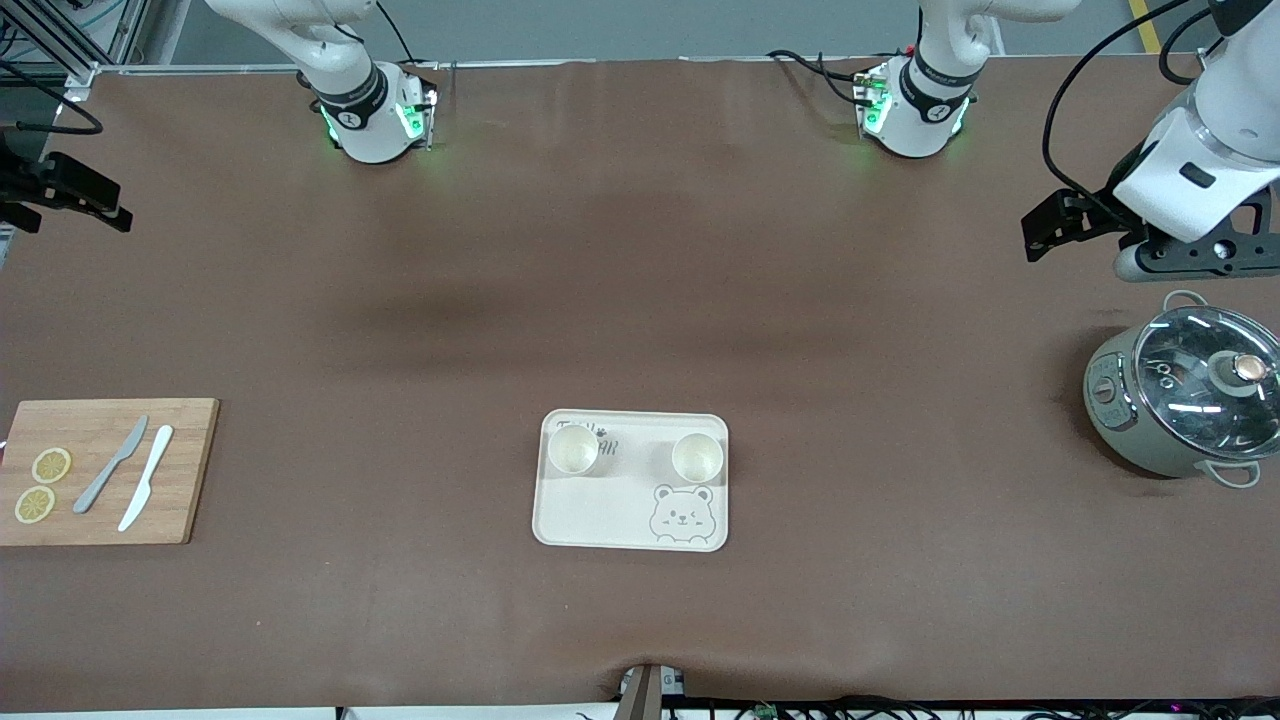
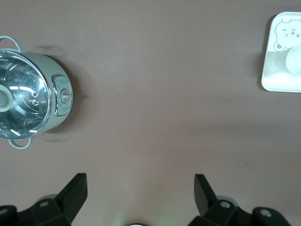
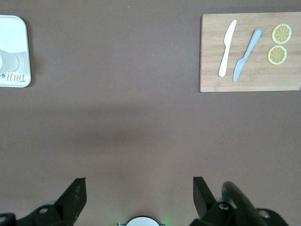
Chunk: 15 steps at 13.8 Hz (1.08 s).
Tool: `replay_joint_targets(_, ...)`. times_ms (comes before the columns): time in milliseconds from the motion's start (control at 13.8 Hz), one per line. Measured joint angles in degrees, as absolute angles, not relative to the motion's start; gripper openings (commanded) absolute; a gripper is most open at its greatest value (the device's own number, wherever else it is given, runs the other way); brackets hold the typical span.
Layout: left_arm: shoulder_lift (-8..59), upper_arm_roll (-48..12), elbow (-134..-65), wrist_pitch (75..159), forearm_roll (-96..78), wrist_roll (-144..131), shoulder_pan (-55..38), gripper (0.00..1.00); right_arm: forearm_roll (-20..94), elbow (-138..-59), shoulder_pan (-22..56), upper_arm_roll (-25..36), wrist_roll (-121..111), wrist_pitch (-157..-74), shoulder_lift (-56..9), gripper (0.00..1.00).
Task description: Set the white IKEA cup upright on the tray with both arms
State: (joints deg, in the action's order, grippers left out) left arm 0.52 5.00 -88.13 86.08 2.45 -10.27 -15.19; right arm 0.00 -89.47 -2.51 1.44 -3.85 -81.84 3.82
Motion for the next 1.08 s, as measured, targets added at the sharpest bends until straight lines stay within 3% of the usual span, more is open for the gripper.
replay_joint_targets(1084, 0.8, 5.1, -87.5, 86.3, 2.5, -10.2, -15.2, 1.00, 0.0, -89.5, -2.5, 1.5, -3.8, -81.8, 3.7, 1.00)
